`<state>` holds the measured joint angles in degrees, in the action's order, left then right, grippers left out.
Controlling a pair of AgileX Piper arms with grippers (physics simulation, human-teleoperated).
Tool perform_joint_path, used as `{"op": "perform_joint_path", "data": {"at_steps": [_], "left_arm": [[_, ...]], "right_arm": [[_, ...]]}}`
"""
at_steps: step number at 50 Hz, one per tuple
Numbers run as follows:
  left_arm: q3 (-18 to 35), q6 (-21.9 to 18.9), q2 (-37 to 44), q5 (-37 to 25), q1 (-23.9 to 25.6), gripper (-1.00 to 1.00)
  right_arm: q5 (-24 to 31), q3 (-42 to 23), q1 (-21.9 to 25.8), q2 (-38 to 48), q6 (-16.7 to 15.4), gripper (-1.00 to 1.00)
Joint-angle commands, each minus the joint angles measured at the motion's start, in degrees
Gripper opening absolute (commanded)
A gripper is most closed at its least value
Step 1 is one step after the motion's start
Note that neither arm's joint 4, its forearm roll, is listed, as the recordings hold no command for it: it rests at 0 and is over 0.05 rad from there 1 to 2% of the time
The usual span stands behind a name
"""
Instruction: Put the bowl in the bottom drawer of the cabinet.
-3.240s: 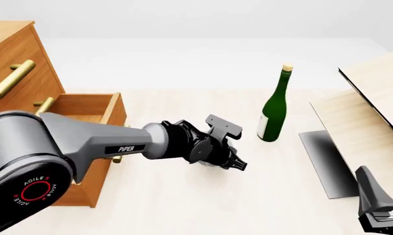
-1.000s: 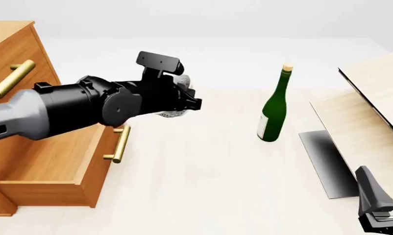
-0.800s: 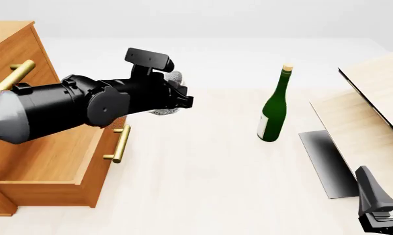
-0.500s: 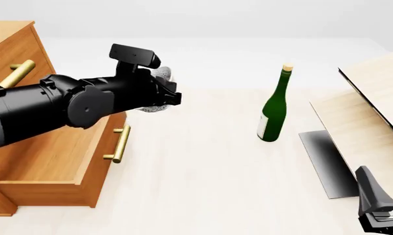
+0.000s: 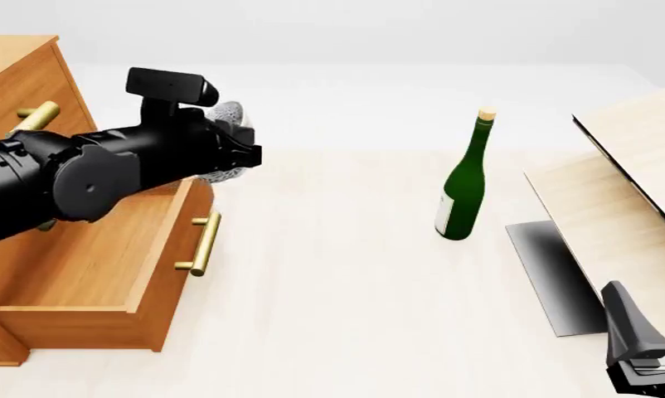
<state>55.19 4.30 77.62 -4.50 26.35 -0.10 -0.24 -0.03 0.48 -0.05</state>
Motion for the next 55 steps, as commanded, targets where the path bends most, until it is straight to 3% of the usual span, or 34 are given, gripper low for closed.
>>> {"op": "perform_joint_path", "data": {"at_steps": [1, 22, 55], "left_arm": [[-4.0, 0.5, -3.9, 1.4, -2.6, -1.0], [-7.4, 1.0, -7.6, 3.0, -3.5, -1.0], [-14.2, 2.1, -15.3, 3.8, -9.5, -1.0]], "right_arm": [[0.0, 0.0, 0.0, 0.0, 0.0, 1.0], [0.0, 0.0, 0.0, 0.0, 0.0, 1.0], [0.0, 0.0, 0.0, 0.0, 0.0, 1.0]]}}
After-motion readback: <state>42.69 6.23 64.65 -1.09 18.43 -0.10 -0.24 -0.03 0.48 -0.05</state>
